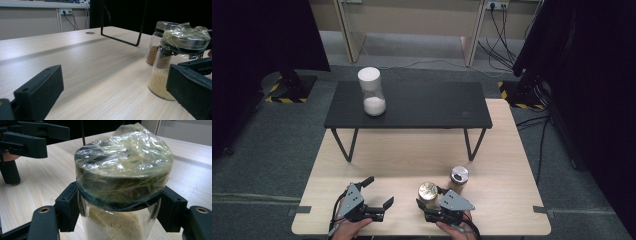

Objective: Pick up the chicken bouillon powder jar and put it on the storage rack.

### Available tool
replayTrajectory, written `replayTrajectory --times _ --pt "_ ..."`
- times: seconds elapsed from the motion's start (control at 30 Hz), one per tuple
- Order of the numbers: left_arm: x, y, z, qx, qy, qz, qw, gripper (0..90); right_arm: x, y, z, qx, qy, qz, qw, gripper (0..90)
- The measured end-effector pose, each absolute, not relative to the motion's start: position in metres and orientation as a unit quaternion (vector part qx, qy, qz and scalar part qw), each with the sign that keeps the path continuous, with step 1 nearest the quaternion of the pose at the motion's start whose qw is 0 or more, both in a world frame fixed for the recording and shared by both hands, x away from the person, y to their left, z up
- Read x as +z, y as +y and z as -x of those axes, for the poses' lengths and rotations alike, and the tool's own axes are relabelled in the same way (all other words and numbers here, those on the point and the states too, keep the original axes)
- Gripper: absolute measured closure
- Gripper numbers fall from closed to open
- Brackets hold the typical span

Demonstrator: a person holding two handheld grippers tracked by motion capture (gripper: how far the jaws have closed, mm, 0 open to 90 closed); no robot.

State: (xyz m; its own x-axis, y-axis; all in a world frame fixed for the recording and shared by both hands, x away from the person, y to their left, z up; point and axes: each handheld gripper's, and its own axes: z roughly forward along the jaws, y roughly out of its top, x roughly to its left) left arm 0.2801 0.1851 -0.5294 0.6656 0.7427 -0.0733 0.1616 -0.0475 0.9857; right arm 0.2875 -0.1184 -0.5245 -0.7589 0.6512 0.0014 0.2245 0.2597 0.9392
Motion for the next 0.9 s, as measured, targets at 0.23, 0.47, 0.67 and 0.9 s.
replayTrajectory --times 0.23,0.47,0.67,0.9 --pt "-0.529 0.185 -0.28 0.24 0.33 -0.683 0.606 0.5 -0.517 -0.118 -0.283 0.553 0.76 -0.275 0.202 30.7" --pt "-0.529 0.185 -0.28 0.24 0.33 -0.683 0.606 0.5 -0.512 -0.118 -0.28 0.558 0.758 -0.274 0.199 30.7" --pt "-0.529 0.185 -0.28 0.24 0.33 -0.684 0.605 0.5 -0.508 -0.117 -0.278 0.561 0.758 -0.275 0.189 30.6" --pt "-0.529 0.185 -0.28 0.24 0.33 -0.684 0.605 0.5 -0.502 -0.116 -0.275 0.563 0.759 -0.271 0.184 30.2"
